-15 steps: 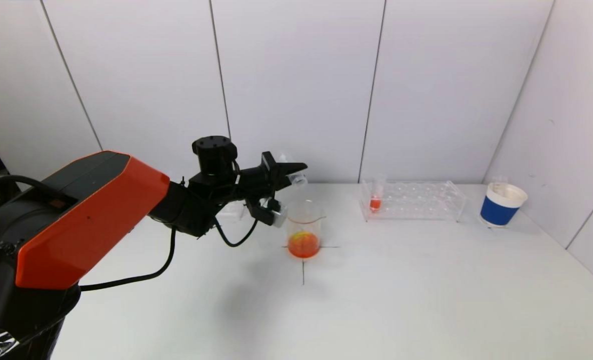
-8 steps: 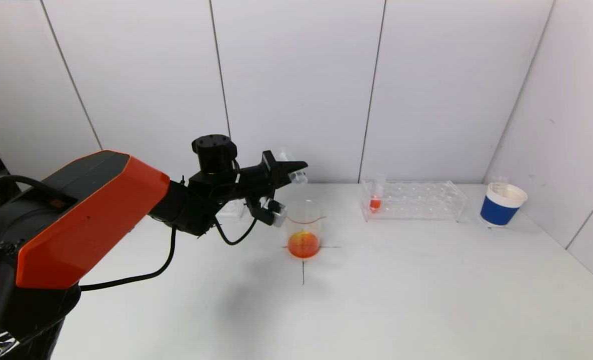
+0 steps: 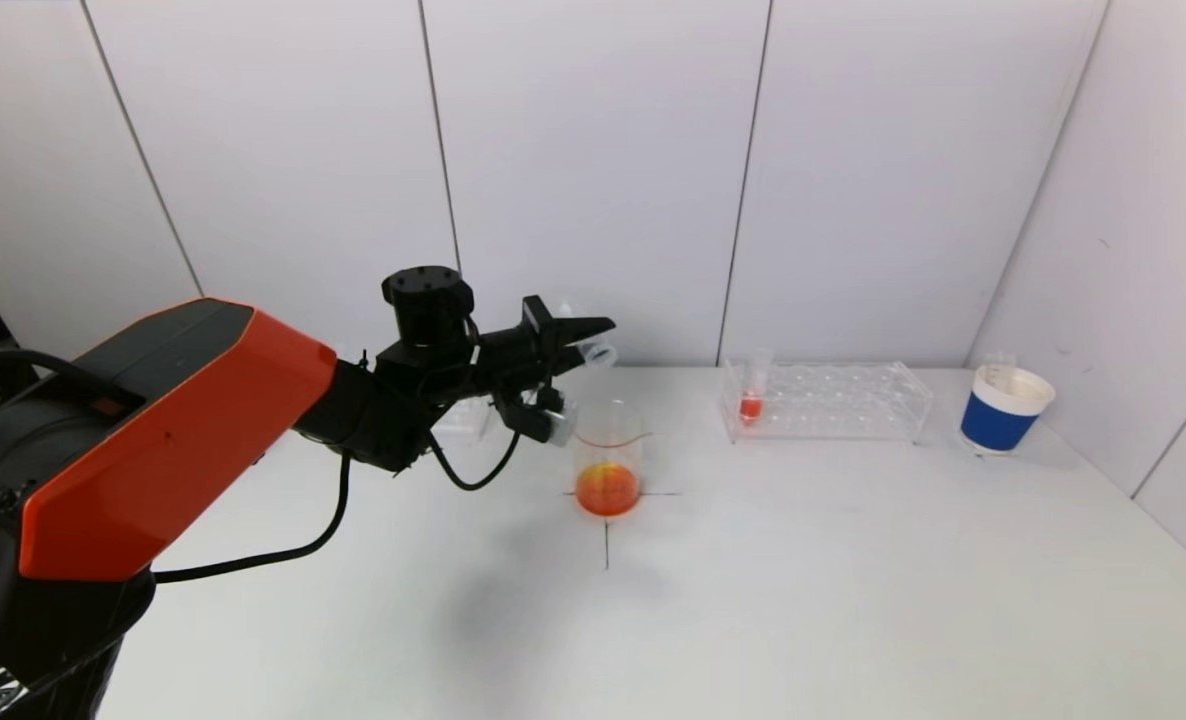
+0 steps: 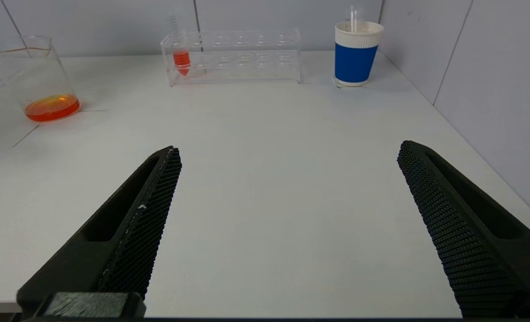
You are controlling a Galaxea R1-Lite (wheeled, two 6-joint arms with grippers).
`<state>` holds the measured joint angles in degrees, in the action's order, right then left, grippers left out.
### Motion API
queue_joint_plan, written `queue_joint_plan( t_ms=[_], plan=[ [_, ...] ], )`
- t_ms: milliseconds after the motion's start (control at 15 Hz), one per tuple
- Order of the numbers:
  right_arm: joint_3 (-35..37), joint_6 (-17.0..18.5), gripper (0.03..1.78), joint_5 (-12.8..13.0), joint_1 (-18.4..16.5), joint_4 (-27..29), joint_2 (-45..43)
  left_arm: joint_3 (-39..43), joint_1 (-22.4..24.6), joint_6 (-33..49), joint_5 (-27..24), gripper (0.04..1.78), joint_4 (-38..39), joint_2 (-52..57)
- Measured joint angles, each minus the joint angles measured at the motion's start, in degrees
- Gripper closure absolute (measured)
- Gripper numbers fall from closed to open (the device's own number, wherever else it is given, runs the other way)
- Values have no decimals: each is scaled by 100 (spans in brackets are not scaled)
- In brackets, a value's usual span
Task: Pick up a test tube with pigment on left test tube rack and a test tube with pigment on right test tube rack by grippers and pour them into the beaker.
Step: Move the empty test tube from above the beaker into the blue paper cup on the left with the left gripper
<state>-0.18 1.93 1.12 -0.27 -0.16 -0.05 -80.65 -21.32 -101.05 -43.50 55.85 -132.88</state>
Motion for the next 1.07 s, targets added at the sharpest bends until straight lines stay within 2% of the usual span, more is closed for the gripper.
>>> queue_joint_plan(
  t_ms=[333,733,1067],
  plan=[
    [0,-2,5,0,0,0,0,48,-39,1453,613,135,724,123],
    [0,0,5,2,0,0,0,369,-152,2726,1586,135,774,529],
    [0,-2,5,0,0,0,0,378,-189,4089,2690,135,571,885]
  ],
)
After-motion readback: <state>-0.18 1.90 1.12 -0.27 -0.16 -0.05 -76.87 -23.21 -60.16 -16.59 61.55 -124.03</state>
